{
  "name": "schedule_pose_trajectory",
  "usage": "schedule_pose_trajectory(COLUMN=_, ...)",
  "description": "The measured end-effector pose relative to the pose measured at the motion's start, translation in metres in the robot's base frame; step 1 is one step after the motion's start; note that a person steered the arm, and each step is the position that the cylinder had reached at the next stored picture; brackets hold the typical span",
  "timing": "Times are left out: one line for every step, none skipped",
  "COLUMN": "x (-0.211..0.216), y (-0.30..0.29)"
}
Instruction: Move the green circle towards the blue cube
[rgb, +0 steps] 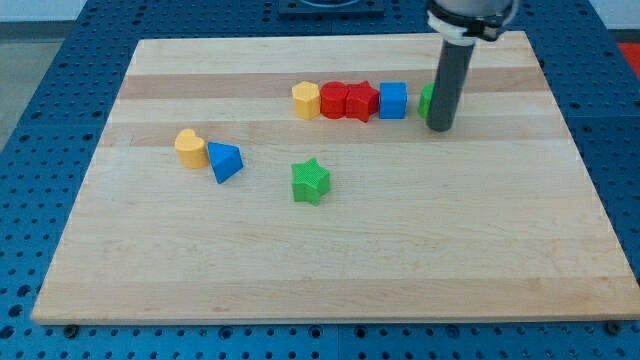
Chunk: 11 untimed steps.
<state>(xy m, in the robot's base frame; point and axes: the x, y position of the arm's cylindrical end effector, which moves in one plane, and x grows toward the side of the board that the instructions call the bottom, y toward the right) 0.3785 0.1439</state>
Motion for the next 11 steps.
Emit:
schedule_pose_trajectory(x=-0.001, y=0.021)
schedule_pose_trajectory(x=-0.015, y=0.029)
schedule_pose_trajectory(x=-0.020, y=0.029)
schedule_pose_trajectory(x=-0.020, y=0.029)
schedule_pose_trajectory(x=-0.021, y=0.026)
schedule_pose_trajectory(x=-0.026, y=0.016)
schedule_pose_trajectory(x=-0.026, y=0.008)
schedule_pose_trajectory(x=-0.018, y=0.010)
schedule_pose_trajectory(x=0.026, y=0.006)
schedule_pose_trajectory(x=0.079, y=-0.017)
schedule_pose_trajectory(x=0.131, y=-0.047)
